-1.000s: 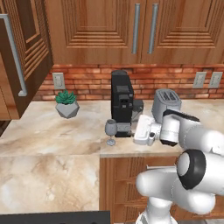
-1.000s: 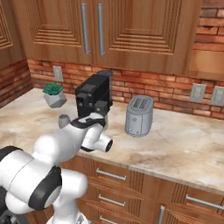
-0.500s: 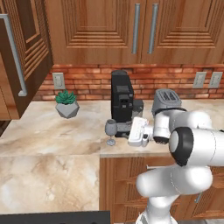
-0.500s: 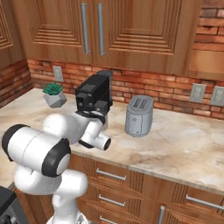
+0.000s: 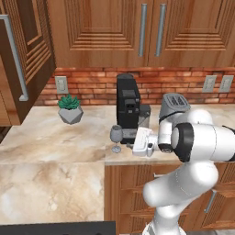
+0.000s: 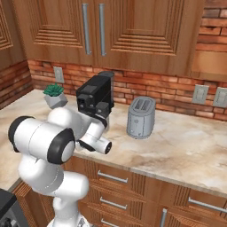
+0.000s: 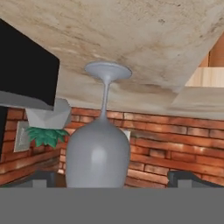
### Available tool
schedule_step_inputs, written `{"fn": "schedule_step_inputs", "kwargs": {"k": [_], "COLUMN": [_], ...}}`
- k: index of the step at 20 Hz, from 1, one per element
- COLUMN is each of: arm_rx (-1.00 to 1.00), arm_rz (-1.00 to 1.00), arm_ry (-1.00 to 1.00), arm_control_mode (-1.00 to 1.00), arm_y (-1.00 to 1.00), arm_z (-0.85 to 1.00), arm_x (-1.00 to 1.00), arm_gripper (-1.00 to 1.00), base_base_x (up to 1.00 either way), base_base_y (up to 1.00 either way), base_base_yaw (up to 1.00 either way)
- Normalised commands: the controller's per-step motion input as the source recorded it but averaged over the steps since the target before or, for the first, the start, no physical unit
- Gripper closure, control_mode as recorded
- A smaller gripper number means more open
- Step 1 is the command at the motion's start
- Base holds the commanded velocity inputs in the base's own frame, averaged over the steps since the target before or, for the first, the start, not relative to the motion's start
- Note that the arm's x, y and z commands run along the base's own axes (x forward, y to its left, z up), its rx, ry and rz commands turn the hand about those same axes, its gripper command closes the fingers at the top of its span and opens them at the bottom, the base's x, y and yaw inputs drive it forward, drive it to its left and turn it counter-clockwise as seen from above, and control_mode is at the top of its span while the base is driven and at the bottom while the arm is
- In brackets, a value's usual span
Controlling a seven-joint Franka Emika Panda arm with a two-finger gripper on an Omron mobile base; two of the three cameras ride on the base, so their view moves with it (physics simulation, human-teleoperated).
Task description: Retrieve the wine glasses from the counter and place one next to each plate.
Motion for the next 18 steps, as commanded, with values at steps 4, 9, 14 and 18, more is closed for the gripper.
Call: {"fn": "schedule_step_inputs", "kwargs": {"k": [4,9,14,18], "arm_rx": [0.0,0.01,0.0,0.0], "arm_rz": [0.0,-0.01,-0.06,-0.09], "arm_ry": [0.06,0.12,0.03,0.0], "arm_control_mode": [-1.0,-1.0,-1.0,-1.0], "arm_y": [0.0,0.13,0.28,0.19], "arm_z": [-0.11,-0.19,-0.19,-0.11], "arm_x": [0.0,0.0,0.0,0.0], "arm_gripper": [-1.0,-1.0,-1.0,-1.0], "base_base_x": [0.0,0.0,0.0,0.0], "base_base_y": [0.0,0.0,0.0,0.0], "base_base_yaw": [0.0,0.0,0.0,0.0]}}
